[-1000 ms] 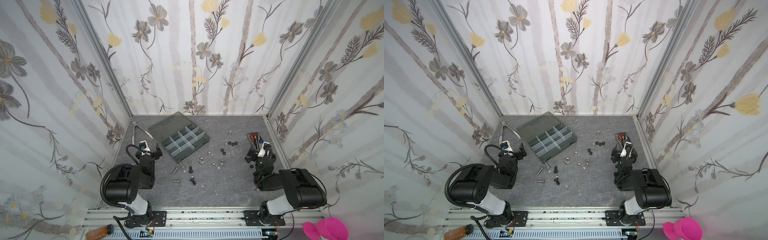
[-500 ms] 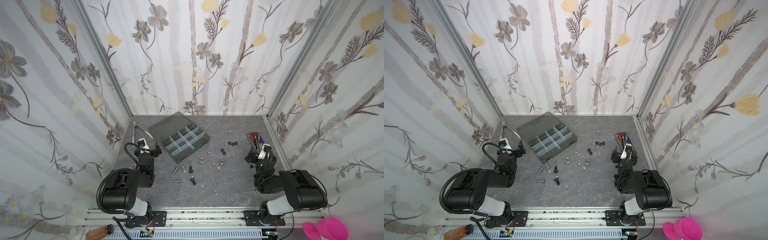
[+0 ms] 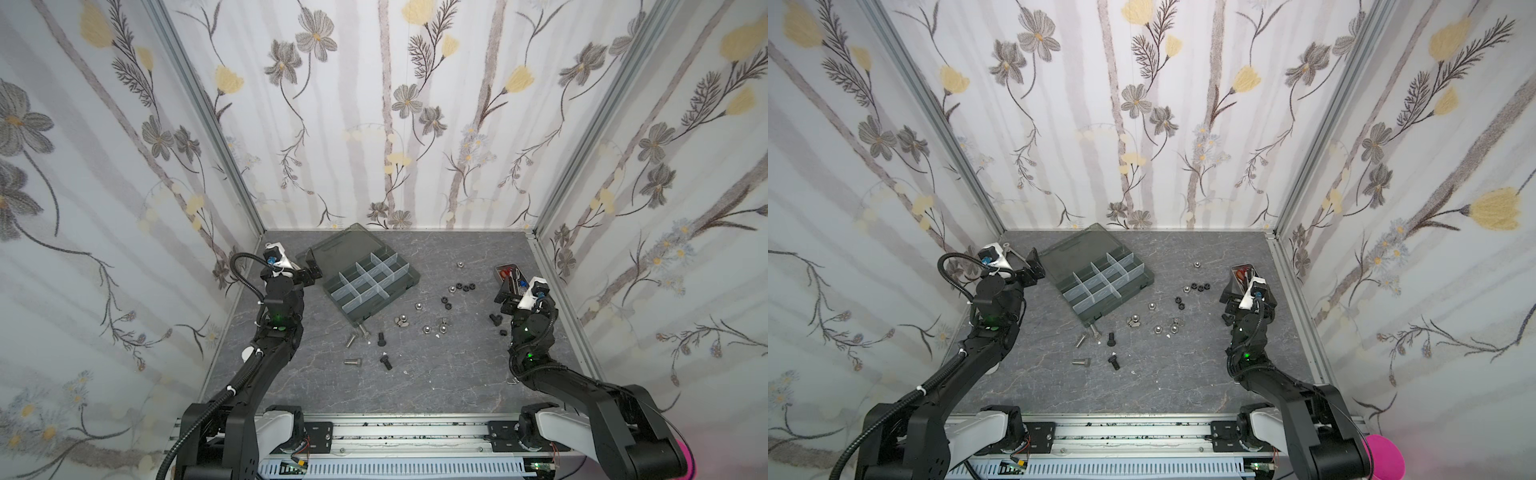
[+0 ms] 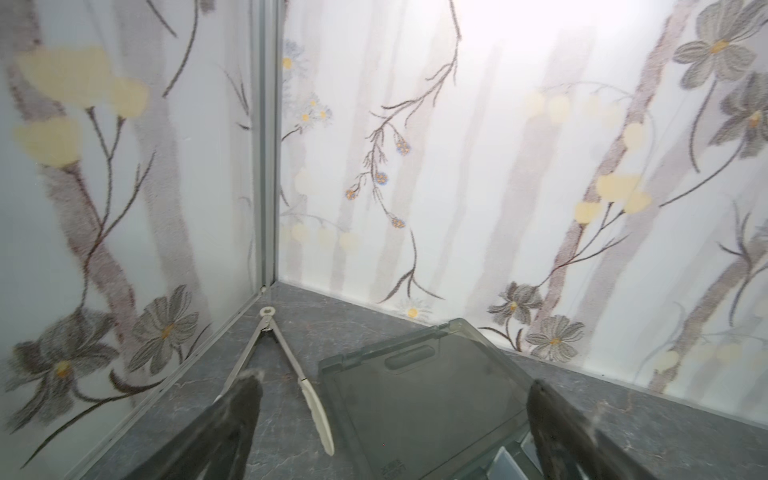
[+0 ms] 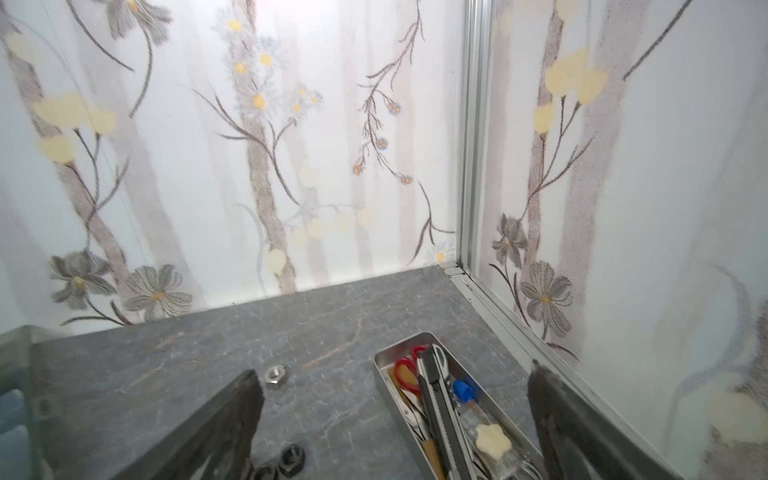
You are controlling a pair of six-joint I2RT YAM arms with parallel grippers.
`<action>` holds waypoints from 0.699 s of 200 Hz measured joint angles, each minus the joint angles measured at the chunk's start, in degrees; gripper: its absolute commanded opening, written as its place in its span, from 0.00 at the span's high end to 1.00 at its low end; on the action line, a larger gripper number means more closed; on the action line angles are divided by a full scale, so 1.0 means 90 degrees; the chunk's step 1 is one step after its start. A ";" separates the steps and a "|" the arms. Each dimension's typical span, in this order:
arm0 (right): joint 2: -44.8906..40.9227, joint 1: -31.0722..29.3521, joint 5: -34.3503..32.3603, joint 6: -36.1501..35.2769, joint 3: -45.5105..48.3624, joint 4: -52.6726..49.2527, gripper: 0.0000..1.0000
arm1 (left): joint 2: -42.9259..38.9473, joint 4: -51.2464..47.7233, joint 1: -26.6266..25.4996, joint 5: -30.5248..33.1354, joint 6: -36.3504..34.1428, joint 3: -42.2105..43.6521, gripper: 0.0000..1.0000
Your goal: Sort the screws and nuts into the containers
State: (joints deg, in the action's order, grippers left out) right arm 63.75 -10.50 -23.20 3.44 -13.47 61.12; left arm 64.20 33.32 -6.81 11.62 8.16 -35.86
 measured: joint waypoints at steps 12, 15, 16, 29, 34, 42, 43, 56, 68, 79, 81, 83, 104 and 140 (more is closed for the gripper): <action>-0.0418 -0.0015 0.0019 0.0240 -0.0255 -0.0811 0.00 | -0.0061 -0.0544 -0.0248 -0.0002 0.0032 -0.0299 0.00; -0.0505 -0.0019 0.0027 0.0301 -0.0335 -0.1037 0.00 | -0.0073 -0.0646 -0.0301 0.0010 0.0039 -0.0345 0.00; -0.0527 -0.0019 0.0027 0.0318 -0.0357 -0.1090 0.00 | -0.0080 -0.0714 -0.0338 0.0022 0.0046 -0.0376 0.00; -0.0860 -0.0049 0.0175 0.0610 -0.0699 -0.1889 0.00 | -0.0131 -0.1202 -0.0619 0.0146 0.0112 -0.0583 0.00; -0.0964 -0.0061 0.0250 0.0719 -0.0823 -0.2191 0.01 | -0.0134 -0.1338 -0.0724 0.0197 0.0131 -0.0641 0.00; -0.1093 -0.0085 0.0391 0.0920 -0.1042 -0.2698 0.00 | -0.0126 -0.1610 -0.0933 0.0291 0.0165 -0.0748 0.00; -0.1103 -0.0085 0.0401 0.0937 -0.1061 -0.2739 0.00 | -0.0124 -0.1639 -0.0952 0.0304 0.0168 -0.0758 0.00; -0.1205 -0.0146 0.0622 0.1183 -0.1384 -0.3487 0.00 | -0.0022 -0.2030 -0.1406 0.0529 0.0170 -0.0957 0.00; -0.1226 -0.0245 0.0833 0.1387 -0.1705 -0.4187 0.01 | 0.0136 -0.2336 -0.1904 0.0743 0.0153 -0.1117 0.00; -0.1205 -0.0347 0.1098 0.1511 -0.2011 -0.4777 0.00 | 0.0265 -0.2623 -0.2285 0.0959 0.0109 -0.1219 0.00; -0.1195 -0.0369 0.1151 0.1535 -0.2079 -0.4901 0.01 | 0.0294 -0.2688 -0.2395 0.1005 0.0109 -0.1231 0.00; -0.1185 -0.0386 0.1185 0.1557 -0.2130 -0.4993 0.01 | 0.0316 -0.2747 -0.2465 0.1056 0.0109 -0.1243 0.00; -0.1030 -0.0583 0.1569 0.1647 -0.2718 -0.6025 0.06 | 0.0389 -0.3143 -0.3031 0.1511 0.0182 -0.1304 0.00; -0.0906 -0.1035 0.2127 0.1724 -0.3089 -0.7218 0.11 | 0.0512 -0.3347 -0.4061 0.2246 0.0755 -0.1498 0.00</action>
State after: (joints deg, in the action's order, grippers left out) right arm 55.59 -19.81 -4.05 18.96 -41.28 -3.84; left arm 68.82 3.20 -43.35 31.83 14.96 -49.34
